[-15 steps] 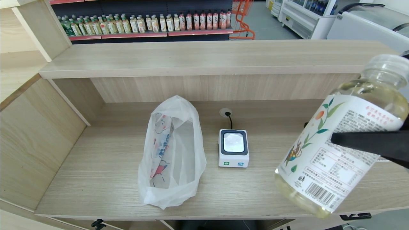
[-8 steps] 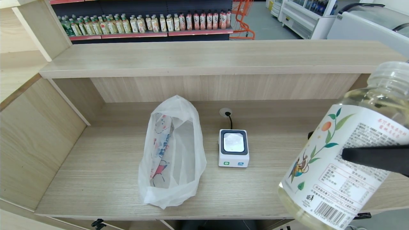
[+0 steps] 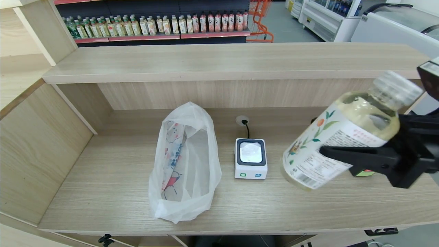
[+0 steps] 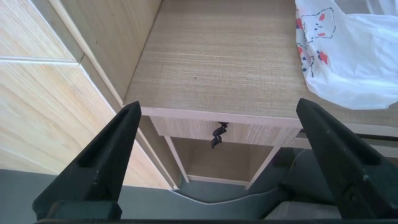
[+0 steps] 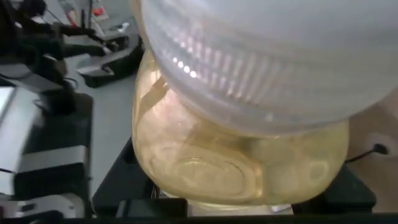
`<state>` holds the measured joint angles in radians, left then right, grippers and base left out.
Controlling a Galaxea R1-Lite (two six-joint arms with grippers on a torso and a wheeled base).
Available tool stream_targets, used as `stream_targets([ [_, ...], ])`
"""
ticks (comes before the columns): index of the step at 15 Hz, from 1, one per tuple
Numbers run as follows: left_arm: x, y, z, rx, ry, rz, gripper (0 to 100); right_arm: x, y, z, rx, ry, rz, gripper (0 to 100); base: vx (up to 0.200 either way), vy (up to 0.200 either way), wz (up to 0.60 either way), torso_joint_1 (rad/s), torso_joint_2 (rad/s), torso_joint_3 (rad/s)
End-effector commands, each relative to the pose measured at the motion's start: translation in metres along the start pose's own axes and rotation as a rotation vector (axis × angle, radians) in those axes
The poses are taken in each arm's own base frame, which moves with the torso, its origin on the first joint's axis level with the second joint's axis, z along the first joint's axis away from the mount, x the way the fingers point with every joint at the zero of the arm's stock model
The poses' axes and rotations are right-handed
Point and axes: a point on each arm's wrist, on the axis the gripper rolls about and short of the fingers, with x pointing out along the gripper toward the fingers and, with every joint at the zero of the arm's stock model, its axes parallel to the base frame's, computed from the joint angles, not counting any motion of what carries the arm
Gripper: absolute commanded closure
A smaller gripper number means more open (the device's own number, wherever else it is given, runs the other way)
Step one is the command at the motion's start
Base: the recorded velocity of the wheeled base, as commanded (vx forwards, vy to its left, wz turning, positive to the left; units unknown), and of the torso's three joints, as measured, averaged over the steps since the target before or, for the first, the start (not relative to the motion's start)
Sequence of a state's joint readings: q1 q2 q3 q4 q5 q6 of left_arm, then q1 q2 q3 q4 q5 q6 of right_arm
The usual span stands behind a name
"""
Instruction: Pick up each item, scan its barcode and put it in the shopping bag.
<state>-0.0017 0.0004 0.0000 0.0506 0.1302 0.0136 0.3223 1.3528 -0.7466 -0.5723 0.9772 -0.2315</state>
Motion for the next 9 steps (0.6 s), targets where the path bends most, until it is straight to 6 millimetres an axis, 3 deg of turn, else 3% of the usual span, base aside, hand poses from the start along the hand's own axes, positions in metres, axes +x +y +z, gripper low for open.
stream_targets([
  [1, 0.0, 0.0, 0.0, 0.0, 0.0, 0.0, 0, 0.029, -0.072, -0.039, -0.221, 0.072, -0.054, 100, 0.0, 0.0, 0.0, 0.0, 0.0, 0.0],
  [5, 0.0, 0.0, 0.0, 0.0, 0.0, 0.0, 0, 0.06, -0.123, -0.07, -0.455, 0.094, -0.04, 100, 0.0, 0.0, 0.0, 0.0, 0.0, 0.0],
  [9, 0.0, 0.0, 0.0, 0.0, 0.0, 0.0, 0, 0.071, -0.14, -0.097, -0.499, 0.075, -0.052, 100, 0.0, 0.0, 0.0, 0.0, 0.0, 0.0],
])
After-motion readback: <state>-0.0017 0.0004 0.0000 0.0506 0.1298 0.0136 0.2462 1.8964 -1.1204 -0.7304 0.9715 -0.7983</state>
